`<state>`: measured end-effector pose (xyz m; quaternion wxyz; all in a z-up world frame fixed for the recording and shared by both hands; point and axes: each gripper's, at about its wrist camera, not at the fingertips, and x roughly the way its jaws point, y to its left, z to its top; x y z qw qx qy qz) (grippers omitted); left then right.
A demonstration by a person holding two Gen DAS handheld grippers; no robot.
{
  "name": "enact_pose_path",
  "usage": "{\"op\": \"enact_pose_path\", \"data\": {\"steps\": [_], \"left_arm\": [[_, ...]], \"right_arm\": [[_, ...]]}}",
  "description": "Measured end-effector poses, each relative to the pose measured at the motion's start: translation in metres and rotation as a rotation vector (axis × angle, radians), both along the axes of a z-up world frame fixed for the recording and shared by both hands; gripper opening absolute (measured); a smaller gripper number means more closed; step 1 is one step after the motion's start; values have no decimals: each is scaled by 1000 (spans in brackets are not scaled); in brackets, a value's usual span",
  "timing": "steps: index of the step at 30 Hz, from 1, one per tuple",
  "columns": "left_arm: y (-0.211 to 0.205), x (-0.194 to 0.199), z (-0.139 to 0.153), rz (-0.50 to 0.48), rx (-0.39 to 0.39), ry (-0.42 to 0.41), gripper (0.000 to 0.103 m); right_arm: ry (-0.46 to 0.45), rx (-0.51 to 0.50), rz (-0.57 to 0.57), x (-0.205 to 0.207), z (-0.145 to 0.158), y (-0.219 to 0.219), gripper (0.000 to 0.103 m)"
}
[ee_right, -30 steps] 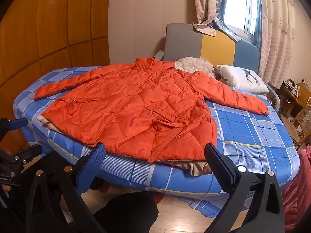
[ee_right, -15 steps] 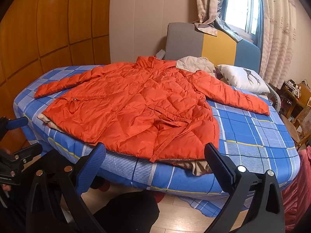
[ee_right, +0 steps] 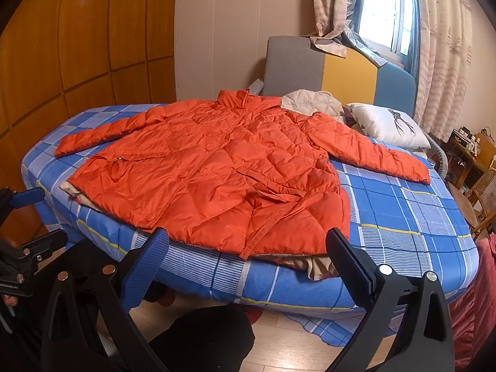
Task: Fold large clothes
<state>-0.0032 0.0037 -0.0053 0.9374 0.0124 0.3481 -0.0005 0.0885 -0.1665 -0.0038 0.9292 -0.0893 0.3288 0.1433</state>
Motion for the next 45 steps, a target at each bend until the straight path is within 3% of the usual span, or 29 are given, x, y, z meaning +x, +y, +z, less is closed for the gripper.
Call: {"op": "enact_pose_path", "data": {"steps": [39, 45], "left_arm": [[2, 9, -6, -1, -23, 29, 101], [9, 17, -3, -26, -83, 37, 101]], "right_arm": [[30, -1, -1, 1, -13, 2, 100], [66, 68, -48, 9, -14, -9, 100]]}}
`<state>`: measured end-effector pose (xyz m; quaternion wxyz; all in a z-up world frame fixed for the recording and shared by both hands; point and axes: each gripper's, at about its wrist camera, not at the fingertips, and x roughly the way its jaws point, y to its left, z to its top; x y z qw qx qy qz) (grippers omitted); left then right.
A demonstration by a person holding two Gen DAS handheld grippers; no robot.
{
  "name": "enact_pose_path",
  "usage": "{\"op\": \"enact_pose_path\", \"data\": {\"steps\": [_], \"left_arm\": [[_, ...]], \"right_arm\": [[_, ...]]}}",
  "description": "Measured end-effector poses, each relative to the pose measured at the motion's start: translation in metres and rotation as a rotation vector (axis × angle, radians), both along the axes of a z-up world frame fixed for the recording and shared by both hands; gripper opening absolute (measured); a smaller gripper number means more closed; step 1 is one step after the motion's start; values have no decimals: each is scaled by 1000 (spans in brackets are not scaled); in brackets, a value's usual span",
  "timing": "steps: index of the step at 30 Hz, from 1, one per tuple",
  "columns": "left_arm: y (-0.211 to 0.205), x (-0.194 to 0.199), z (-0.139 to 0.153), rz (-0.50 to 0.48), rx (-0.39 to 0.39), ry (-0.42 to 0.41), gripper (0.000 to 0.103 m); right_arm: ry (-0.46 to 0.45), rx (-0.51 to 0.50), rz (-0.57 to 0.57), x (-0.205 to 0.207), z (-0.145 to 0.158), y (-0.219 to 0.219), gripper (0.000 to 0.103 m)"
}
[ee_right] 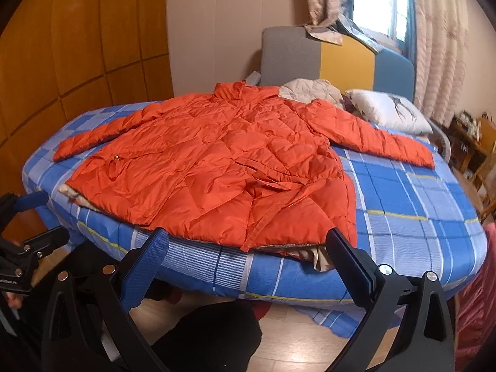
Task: Fold large clothes
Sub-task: 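Grasp the jacket sleeve cuff with the right tool and lift it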
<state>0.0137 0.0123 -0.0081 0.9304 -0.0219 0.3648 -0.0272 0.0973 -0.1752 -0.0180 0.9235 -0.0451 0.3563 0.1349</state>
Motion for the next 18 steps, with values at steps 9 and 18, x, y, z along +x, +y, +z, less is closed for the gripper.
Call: {"op": "enact_pose_path", "data": {"steps": [9, 18], "left_arm": [[29, 35, 4, 40, -82, -13, 101], [81, 96, -5, 112, -186, -2, 101]], "right_arm": [[104, 321, -171, 60, 4, -64, 100], [182, 579, -519, 188, -24, -175, 82]]}}
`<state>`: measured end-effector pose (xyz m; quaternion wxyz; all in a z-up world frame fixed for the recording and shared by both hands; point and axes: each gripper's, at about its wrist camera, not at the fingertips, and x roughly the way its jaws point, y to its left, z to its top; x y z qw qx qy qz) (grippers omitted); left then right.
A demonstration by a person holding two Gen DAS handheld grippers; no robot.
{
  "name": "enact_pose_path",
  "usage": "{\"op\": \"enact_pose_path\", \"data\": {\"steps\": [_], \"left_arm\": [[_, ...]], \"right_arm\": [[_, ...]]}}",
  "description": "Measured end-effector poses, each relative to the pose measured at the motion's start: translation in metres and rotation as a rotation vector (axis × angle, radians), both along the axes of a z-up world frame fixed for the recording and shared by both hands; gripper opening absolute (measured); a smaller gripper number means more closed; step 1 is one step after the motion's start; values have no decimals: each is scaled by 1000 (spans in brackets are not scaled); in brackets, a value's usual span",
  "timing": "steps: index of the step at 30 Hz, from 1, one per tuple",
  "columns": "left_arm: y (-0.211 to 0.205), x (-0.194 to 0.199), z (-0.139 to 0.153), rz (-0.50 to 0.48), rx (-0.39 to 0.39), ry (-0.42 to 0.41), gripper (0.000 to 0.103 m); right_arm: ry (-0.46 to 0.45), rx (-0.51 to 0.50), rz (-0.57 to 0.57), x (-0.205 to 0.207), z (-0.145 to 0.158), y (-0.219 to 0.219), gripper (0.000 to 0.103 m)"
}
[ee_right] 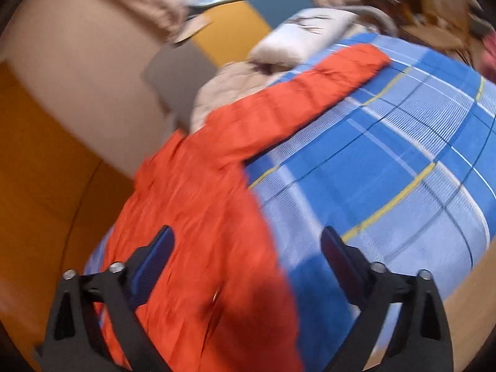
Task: Fold large clothes
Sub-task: 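Grasp the jacket sleeve cuff with the right tool and lift it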
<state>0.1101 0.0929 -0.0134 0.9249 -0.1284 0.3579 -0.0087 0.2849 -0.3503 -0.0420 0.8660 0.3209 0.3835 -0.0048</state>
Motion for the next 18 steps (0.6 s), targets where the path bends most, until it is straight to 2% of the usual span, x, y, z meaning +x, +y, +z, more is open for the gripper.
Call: {"op": "enact_pose_path", "data": {"steps": [3, 5, 8, 12, 14, 18], "left_arm": [[14, 18, -7, 31, 9, 14, 101], [20, 31, -12, 47, 29, 37, 101], [25, 45, -20, 62, 51, 71, 101], [27, 62, -27, 91, 84, 92, 101], [25, 71, -29, 90, 95, 105, 101], [20, 90, -35, 87, 116, 122, 101]], "right_arm": [[40, 54, -90, 40, -17, -33, 75], [66, 55, -153, 67, -26, -56, 70], [94, 77, -234, 100, -42, -89, 70], [87, 119, -370, 135, -59, -143, 69], [79, 131, -418, 148, -64, -162, 65], [78, 122, -466, 177, -73, -190, 65]]}}
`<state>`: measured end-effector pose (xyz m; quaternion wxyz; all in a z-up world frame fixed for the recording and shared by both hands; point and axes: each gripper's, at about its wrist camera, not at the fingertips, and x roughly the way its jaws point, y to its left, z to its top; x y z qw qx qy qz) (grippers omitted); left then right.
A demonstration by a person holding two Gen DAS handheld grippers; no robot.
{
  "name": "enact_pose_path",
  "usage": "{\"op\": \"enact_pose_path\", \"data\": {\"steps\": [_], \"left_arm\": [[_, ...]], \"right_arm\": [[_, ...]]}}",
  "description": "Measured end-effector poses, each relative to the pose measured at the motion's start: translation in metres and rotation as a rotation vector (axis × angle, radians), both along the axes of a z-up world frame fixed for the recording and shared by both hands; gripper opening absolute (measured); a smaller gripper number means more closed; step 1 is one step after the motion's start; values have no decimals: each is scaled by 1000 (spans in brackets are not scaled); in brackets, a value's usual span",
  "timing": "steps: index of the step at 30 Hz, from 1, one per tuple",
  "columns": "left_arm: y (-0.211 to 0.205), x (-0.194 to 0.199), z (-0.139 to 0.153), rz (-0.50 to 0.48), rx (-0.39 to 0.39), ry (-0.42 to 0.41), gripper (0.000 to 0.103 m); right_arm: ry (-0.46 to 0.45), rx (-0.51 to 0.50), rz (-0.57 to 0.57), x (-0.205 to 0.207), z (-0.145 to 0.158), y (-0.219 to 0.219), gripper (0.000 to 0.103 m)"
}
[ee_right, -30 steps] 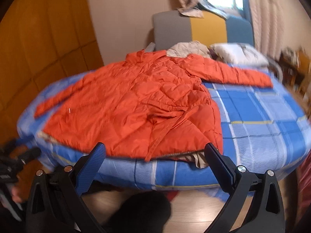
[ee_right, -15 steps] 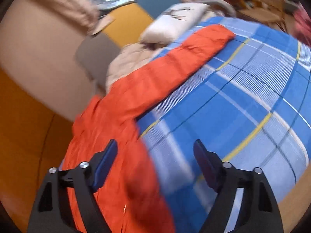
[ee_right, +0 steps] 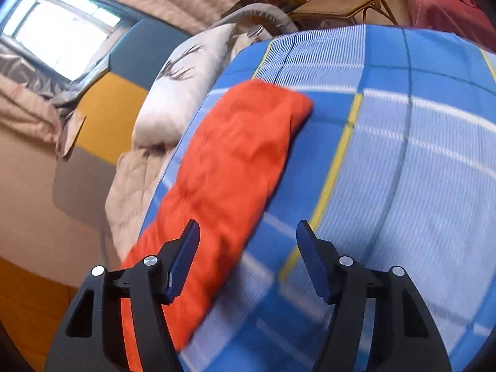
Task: Fold large clothes
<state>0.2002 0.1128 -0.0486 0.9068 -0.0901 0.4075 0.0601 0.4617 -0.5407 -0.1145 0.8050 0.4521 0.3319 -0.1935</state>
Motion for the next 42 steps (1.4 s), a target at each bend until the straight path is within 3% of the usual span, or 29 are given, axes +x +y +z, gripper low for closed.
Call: {"op": "enact_pose_path", "data": {"steps": [6, 7, 9, 12, 17, 23, 28, 33, 38, 42], "left_arm": [[-3, 17, -11, 26, -7, 41, 101], [-3, 19, -13, 32, -2, 44, 101], [-5, 22, -14, 38, -2, 50, 101], [-8, 25, -14, 44, 5, 53, 101], [-7, 26, -13, 43, -10, 47, 101], [1, 21, -9, 38, -53, 42, 101], [10, 15, -4, 23, -88, 31, 101], [24, 16, -2, 6, -121, 28, 101], [37, 27, 6, -17, -116, 4, 101], [49, 39, 16, -42, -169, -29, 101]], "right_arm": [[-18, -4, -36, 18, -6, -20, 62], [-13, -7, -34, 21, -5, -19, 56], [20, -16, -36, 24, -7, -25, 28], [39, -52, -29, 18, -4, -29, 5], [76, -137, 0, -6, 13, -29, 1], [-5, -300, 82, -23, 77, -3, 1], [-106, -401, 271, -13, 133, 66, 1], [-181, -470, 508, 6, 166, 179, 1], [-183, -499, 723, 22, 162, 294, 1], [-144, -517, 865, 31, 141, 377, 1]]}}
